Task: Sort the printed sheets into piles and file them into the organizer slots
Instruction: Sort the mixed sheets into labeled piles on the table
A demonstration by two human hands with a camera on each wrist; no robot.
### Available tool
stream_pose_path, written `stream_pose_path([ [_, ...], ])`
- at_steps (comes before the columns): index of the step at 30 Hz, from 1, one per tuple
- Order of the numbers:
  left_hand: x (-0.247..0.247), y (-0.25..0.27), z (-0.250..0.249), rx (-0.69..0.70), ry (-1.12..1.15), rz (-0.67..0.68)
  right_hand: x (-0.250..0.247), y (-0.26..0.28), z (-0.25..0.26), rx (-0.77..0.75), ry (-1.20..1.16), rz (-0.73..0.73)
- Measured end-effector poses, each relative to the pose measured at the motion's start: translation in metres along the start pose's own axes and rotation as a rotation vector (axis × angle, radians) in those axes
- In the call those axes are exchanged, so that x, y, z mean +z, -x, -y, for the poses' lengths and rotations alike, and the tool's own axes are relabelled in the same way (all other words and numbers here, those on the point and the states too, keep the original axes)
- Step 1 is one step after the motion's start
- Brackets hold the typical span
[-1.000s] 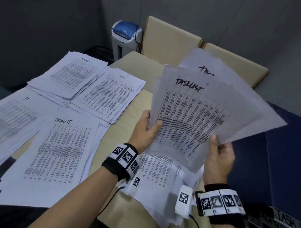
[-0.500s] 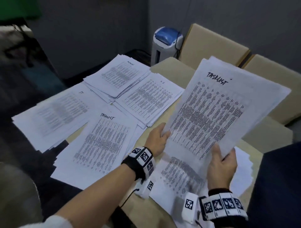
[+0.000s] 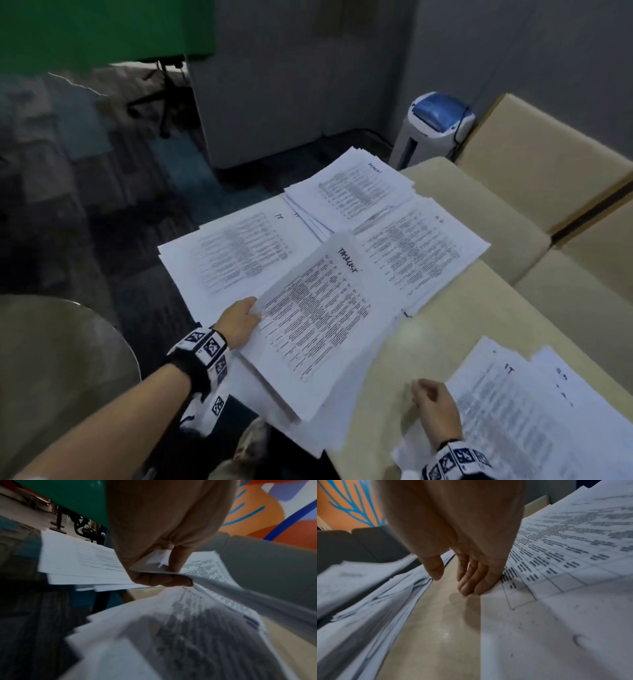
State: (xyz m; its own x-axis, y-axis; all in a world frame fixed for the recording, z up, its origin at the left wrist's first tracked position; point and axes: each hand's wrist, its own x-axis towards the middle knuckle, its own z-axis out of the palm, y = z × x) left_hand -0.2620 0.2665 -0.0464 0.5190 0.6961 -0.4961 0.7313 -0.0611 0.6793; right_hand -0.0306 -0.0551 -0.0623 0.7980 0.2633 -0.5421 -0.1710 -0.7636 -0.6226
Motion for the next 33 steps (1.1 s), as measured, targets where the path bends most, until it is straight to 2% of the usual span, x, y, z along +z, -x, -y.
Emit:
stream_pose_path([
  [2,-0.003,-0.002,0.015,-0.047,-0.175,-0.006,0.001,0.002,0.004,0.029,0.022,-0.024],
  [5,-0.007,0.000,0.016,-0.015,-0.379,-0.023,0.000,0.001,0.006,0.039,0.005,-0.048],
  [8,-0.007,0.001,0.000,0.074,-0.640,-0.204,-0.004,0.002,0.004,0.047,0.003,-0.109],
  [10,-0.005,-0.003,-0.024,0.182,-0.671,-0.307,-0.012,0.007,0.003,0.034,-0.011,-0.189],
  [11,-0.001,-0.006,-0.038,0.243,-0.653,-0.303,-0.017,0.012,0.002,0.031,-0.018,-0.240],
  [16,0.049,-0.012,-0.116,0.493,-0.642,-0.129,-0.054,0.034,-0.020,0.061,-0.079,-0.391],
  [21,0.140,0.011,-0.185,0.663,-0.633,0.134,-0.106,0.044,-0.061,0.154,-0.076,-0.445],
  [24,0.202,0.028,-0.209,0.617,-0.535,0.280,-0.135,0.041,-0.088,0.244,-0.069,-0.461],
  [28,0.273,0.045,-0.220,0.417,-0.528,0.413,-0.166,0.037,-0.112,0.317,-0.141,-0.436],
  [30,0.295,0.054,-0.220,0.385,-0.551,0.384,-0.176,0.029,-0.123,0.333,-0.237,-0.381],
  [33,0.310,0.069,-0.222,0.451,-0.526,0.279,-0.186,0.021,-0.135,0.352,-0.432,-0.282],
])
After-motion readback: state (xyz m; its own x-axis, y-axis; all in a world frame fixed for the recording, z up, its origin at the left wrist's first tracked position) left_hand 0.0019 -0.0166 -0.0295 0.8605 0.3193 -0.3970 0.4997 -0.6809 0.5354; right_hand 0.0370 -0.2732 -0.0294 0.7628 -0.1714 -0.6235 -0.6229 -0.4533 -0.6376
